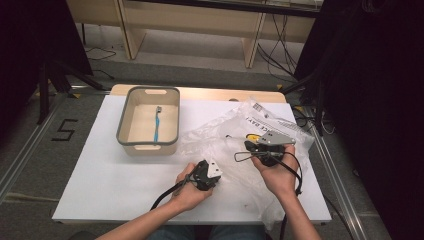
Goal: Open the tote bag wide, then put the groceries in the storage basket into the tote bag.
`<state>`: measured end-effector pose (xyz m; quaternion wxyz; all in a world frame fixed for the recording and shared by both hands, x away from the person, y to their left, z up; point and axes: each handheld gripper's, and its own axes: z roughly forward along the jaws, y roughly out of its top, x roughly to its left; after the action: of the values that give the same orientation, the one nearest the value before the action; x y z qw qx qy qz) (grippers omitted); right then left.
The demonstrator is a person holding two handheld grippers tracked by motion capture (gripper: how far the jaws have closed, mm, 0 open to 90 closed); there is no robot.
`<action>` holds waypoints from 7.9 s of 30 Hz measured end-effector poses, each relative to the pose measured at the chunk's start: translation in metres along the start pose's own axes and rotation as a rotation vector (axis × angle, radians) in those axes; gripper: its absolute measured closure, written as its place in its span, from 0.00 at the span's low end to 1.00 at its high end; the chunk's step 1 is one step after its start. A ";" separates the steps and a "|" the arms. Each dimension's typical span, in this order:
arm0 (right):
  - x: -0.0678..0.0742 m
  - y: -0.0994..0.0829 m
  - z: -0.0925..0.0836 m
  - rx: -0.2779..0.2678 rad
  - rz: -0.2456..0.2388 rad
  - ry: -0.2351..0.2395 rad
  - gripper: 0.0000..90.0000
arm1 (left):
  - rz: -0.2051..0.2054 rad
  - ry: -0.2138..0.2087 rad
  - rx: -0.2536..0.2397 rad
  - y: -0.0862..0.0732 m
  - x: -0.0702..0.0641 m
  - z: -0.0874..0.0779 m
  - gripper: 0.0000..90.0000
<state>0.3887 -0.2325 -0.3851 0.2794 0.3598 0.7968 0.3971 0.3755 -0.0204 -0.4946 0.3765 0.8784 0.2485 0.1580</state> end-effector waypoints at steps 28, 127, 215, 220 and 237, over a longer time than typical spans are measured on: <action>-0.005 0.017 -0.006 -0.139 0.039 -0.046 1.00 | 0.009 0.005 -0.003 0.000 -0.001 0.000 0.99; -0.004 0.014 -0.006 -0.165 0.070 -0.053 1.00 | -0.075 0.063 -0.145 -0.038 0.027 -0.108 0.38; -0.005 0.009 -0.007 -0.153 0.080 -0.050 1.00 | -0.491 0.402 0.130 0.015 0.242 -0.070 0.49; -0.005 0.009 -0.007 -0.152 0.081 -0.050 1.00 | -0.479 0.415 0.161 0.015 0.247 -0.065 0.50; -0.005 0.008 -0.005 -0.149 0.076 -0.048 1.00 | -0.477 0.410 0.256 0.003 0.258 -0.045 0.52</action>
<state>0.3906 -0.2352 -0.3746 0.3091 0.3775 0.7439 0.4567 0.5690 0.1476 -0.4387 0.2316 0.7856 0.5353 0.2065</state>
